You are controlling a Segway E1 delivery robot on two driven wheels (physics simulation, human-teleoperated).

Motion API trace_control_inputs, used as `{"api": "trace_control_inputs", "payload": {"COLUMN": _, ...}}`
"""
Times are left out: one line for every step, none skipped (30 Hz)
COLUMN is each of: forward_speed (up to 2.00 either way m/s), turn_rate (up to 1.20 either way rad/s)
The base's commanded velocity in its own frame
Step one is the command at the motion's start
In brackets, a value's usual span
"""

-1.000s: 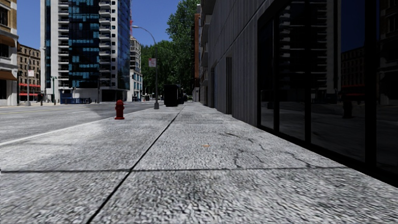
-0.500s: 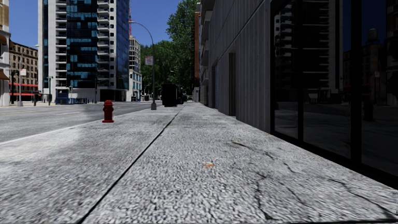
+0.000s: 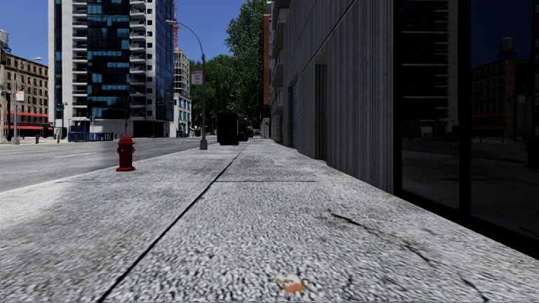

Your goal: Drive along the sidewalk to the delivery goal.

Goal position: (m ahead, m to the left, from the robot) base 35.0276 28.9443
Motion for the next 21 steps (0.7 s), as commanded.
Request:
{"api": "trace_control_inputs", "payload": {"forward_speed": 2.0, "turn_rate": 0.0}}
{"api": "trace_control_inputs", "payload": {"forward_speed": 2.0, "turn_rate": 0.0}}
{"api": "trace_control_inputs", "payload": {"forward_speed": 2.0, "turn_rate": 0.0}}
{"api": "trace_control_inputs", "payload": {"forward_speed": 2.0, "turn_rate": 0.0}}
{"api": "trace_control_inputs", "payload": {"forward_speed": 2.0, "turn_rate": 0.0}}
{"api": "trace_control_inputs", "payload": {"forward_speed": 2.0, "turn_rate": 0.0}}
{"api": "trace_control_inputs", "payload": {"forward_speed": 2.0, "turn_rate": 0.0}}
{"api": "trace_control_inputs", "payload": {"forward_speed": 2.0, "turn_rate": 0.0}}
{"api": "trace_control_inputs", "payload": {"forward_speed": 2.0, "turn_rate": 0.0}}
{"api": "trace_control_inputs", "payload": {"forward_speed": 2.0, "turn_rate": 0.0}}
{"api": "trace_control_inputs", "payload": {"forward_speed": 2.0, "turn_rate": 0.0}}
{"api": "trace_control_inputs", "payload": {"forward_speed": 2.0, "turn_rate": 0.0}}
{"api": "trace_control_inputs", "payload": {"forward_speed": 2.0, "turn_rate": 0.0}}
{"api": "trace_control_inputs", "payload": {"forward_speed": 2.0, "turn_rate": 0.0}}
{"api": "trace_control_inputs", "payload": {"forward_speed": 2.0, "turn_rate": 0.0}}
{"api": "trace_control_inputs", "payload": {"forward_speed": 2.0, "turn_rate": 0.0}}
{"api": "trace_control_inputs", "payload": {"forward_speed": 2.0, "turn_rate": 0.0}}
{"api": "trace_control_inputs", "payload": {"forward_speed": 2.0, "turn_rate": 0.0}}
{"api": "trace_control_inputs", "payload": {"forward_speed": 2.0, "turn_rate": 0.0}}
{"api": "trace_control_inputs", "payload": {"forward_speed": 2.0, "turn_rate": 0.0}}
{"api": "trace_control_inputs", "payload": {"forward_speed": 2.0, "turn_rate": 0.0}}
